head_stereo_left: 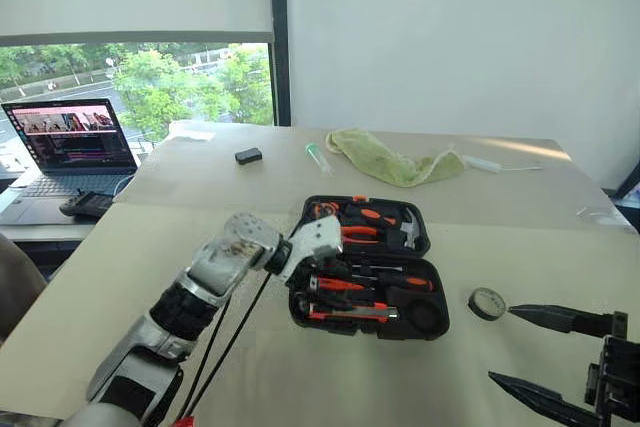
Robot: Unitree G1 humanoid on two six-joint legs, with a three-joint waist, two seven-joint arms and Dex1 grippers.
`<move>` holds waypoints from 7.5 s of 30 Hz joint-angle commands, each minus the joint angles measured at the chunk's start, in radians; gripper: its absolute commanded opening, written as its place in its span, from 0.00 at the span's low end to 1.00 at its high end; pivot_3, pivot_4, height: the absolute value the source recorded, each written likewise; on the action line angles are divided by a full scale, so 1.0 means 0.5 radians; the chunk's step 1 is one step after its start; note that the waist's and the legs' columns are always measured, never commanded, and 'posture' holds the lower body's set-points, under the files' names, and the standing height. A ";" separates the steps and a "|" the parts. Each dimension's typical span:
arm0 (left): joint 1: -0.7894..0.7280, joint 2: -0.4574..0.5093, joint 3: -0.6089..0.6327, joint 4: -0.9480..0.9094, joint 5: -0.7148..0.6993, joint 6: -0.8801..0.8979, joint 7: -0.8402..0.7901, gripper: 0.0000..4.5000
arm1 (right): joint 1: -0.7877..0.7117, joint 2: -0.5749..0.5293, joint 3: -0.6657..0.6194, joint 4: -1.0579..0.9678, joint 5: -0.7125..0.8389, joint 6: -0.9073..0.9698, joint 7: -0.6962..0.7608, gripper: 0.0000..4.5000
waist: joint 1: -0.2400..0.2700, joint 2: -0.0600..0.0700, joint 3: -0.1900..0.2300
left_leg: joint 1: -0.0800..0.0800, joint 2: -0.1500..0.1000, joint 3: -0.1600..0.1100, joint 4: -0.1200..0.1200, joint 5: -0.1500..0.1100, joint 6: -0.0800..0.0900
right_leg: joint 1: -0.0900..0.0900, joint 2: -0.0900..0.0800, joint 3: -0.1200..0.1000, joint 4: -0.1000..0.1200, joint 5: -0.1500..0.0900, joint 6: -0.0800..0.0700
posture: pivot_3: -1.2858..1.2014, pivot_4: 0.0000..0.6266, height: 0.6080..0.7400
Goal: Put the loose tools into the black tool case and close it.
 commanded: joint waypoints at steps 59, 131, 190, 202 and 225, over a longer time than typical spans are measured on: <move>0.495 0.385 0.522 -0.794 -0.805 0.091 0.402 1.00 | -1.880 -0.722 1.953 1.230 -0.731 1.281 -0.876 0.77 | -0.061 0.000 0.006 | -0.004 -0.002 0.000 -0.003 0.000 -0.002 | -0.004 0.000 -0.004 -0.002 0.000 0.001 | 0.52 0.24 1.00; 0.736 0.558 0.500 -0.861 -0.742 -0.042 0.498 1.00 | -2.246 -0.417 2.361 0.592 -0.945 1.525 -0.330 0.36 | -0.054 0.004 0.010 | 0.000 0.000 0.000 -0.003 0.003 -0.007 | -0.004 0.002 -0.006 -0.001 0.005 -0.002 | 0.52 0.24 1.00; -0.294 -0.317 0.682 0.832 -0.240 0.360 1.915 0.03 | -2.881 0.469 1.596 1.689 -0.910 1.582 -1.559 0.97 | -0.065 0.003 0.010 | -0.005 -0.003 0.000 -0.008 0.010 -0.017 | -0.008 0.008 -0.007 0.004 0.012 -0.005 | 0.52 0.24 1.00; -0.570 -0.374 0.626 1.272 0.021 0.260 1.904 0.44 | -2.949 0.451 1.680 1.903 -1.014 1.586 -1.424 1.00 | -0.077 0.003 0.010 | -0.023 -0.003 0.001 -0.007 0.016 -0.027 | -0.023 0.006 -0.007 0.000 0.014 0.001 | 0.52 0.24 1.00; -0.720 -0.539 0.892 1.699 0.054 0.582 2.034 0.00 | -3.113 0.521 1.751 2.188 -1.080 1.619 -1.250 0.02 | -0.086 0.004 0.009 | -0.012 -0.003 0.000 -0.006 0.016 -0.027 | -0.013 0.005 -0.005 0.006 0.014 0.002 | 0.52 0.24 1.00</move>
